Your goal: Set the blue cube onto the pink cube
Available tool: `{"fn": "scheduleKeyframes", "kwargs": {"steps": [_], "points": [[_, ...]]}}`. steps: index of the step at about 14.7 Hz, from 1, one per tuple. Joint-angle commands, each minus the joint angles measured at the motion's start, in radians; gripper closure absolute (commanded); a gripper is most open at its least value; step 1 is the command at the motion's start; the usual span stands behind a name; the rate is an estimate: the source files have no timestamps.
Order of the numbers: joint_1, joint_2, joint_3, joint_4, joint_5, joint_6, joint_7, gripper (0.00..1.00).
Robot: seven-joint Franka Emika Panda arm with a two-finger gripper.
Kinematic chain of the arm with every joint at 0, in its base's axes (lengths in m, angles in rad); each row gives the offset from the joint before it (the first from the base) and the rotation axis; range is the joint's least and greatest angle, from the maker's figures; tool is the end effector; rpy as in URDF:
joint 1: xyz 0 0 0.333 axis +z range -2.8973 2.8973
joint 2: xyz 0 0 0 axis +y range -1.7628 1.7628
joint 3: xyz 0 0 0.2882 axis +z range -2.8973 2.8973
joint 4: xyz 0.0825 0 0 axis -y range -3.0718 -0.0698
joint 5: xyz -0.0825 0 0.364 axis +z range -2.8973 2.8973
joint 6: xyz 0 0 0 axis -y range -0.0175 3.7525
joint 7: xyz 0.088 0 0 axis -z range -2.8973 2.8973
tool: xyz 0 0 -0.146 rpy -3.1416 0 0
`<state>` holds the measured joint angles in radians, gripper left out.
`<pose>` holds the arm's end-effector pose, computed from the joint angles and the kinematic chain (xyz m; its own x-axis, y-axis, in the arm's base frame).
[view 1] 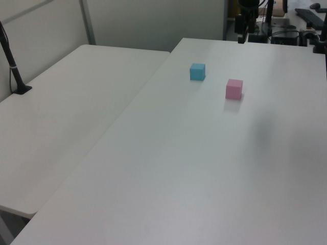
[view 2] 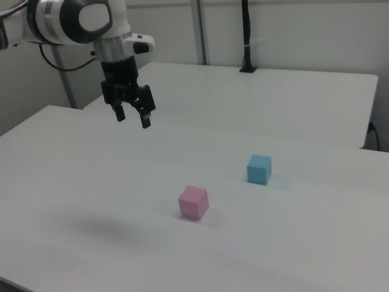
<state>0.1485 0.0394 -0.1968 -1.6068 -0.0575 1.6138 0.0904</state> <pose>0.5451 -0.0330 0.5245 0.9904 -0.1357 -0.0257 -0.1337 -0.9887 0.0676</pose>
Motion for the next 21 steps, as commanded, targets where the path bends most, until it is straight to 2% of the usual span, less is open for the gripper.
{"fn": "scheduleKeyframes", "kwargs": {"steps": [1,11,15,17,21], "points": [[-0.003,0.005,-0.004,0.014,0.072,-0.020,-0.042,0.00],[-0.017,-0.001,-0.004,0.016,0.074,-0.017,-0.043,0.00],[-0.018,0.007,-0.012,0.024,0.080,0.036,-0.043,0.00],[-0.042,0.043,-0.013,0.044,0.110,0.119,-0.043,0.00],[-0.110,0.152,-0.016,0.099,0.111,0.242,-0.116,0.00]]}}
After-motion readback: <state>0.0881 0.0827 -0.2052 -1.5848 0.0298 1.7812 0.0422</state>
